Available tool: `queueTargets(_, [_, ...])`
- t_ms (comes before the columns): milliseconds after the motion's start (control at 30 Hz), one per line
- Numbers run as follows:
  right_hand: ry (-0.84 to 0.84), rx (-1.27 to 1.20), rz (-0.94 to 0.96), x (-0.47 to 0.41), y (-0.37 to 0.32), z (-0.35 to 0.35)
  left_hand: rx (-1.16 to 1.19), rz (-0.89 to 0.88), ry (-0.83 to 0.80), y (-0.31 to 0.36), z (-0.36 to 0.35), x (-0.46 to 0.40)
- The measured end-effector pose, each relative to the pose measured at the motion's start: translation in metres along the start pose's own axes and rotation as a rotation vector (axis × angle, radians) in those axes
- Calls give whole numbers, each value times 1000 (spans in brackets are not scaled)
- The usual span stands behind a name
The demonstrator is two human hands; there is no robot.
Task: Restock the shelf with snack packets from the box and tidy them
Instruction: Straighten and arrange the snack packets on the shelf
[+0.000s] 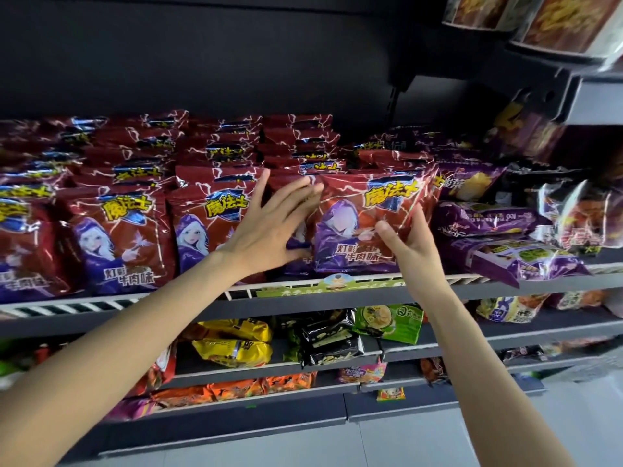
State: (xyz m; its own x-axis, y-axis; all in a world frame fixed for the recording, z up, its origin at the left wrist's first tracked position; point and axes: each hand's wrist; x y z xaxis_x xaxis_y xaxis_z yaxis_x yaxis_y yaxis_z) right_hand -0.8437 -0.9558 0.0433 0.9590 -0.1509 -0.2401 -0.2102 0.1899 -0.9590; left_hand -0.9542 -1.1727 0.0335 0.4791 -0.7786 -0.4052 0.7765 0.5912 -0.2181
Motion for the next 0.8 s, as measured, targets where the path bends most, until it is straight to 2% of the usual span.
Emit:
queueTargets(67, [-18, 17, -16, 1, 3, -11, 21, 60, 7, -1, 2, -1])
queueTargets(200, [-80, 156, -12, 2, 13, -23, 206, 66, 2, -4, 10, 15])
queueTargets(300, [-89, 207, -28, -3, 18, -30, 571, 140, 54, -2, 24, 34])
queueTargets(367, [-79, 247, -48, -6, 19, -36, 718, 220, 108, -1, 29, 39])
queueTargets(433, [-56, 268, -63, -8, 20, -44, 706, 273, 109, -1, 31, 36])
queueTargets(600, [-35, 250, -125, -11, 16, -69, 500, 250, 59, -2, 29, 25])
queueTargets(733, [-88, 404, -87, -11, 17, -73, 310, 264, 47, -3, 24, 25])
queueTargets(800, [-112, 496, -83, -11, 21, -66, 223, 222, 99, -3, 24, 25])
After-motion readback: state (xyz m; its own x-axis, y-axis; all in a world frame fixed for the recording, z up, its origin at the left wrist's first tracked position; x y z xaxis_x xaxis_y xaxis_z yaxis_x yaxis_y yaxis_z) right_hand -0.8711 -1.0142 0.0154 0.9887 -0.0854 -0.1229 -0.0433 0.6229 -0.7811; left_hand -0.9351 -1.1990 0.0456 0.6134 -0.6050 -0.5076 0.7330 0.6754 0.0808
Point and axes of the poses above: each hand's wrist, its own x-axis away from the middle knuckle, its own z-axis out of the back of the hand, y = z × x, and after that the axes turned 5 degrees about -y, right-handed
